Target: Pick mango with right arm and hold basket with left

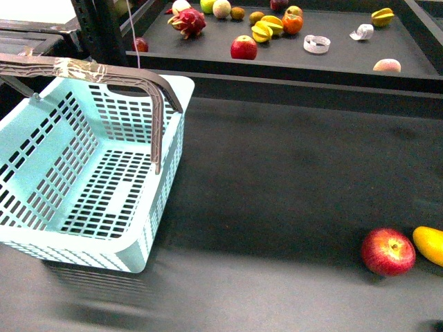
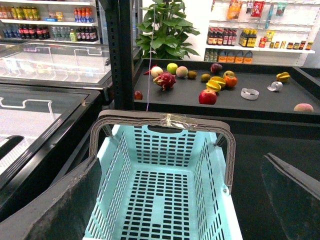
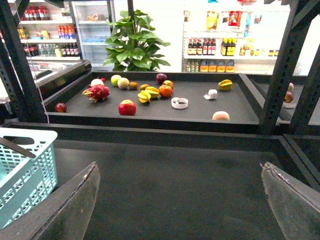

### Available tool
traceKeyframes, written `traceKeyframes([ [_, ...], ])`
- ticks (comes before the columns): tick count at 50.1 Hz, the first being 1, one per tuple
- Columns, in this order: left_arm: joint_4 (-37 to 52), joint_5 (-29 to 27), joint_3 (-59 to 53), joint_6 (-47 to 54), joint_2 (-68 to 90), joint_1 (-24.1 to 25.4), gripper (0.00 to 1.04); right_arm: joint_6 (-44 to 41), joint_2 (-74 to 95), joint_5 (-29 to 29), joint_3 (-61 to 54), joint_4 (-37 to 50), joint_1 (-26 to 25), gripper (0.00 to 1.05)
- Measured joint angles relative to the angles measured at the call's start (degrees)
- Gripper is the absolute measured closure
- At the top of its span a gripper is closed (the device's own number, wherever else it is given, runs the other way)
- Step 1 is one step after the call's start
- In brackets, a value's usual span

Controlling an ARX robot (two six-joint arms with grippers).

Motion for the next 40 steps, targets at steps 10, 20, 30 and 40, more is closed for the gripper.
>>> traceKeyframes([
  [10,0.0,0.0,0.0,0.0,0.0,0.0,0.06,0.0,0.0,0.0,0.0,0.0,0.0,0.08],
  [20,0.0,0.0,0.0,0.0,0.0,0.0,0.06,0.0,0.0,0.0,0.0,0.0,0.0,0.08],
  [30,0.02,-0.02,0.0,-0.02,0.0,0.0,0.06,0.0,0.0,0.0,0.0,0.0,0.0,0.08],
  [40,20.28,-12.09,0.55,-17.51,23.56,-6.32,0.06,0.0,0.0,0.0,0.0,0.0,0.0,0.08],
])
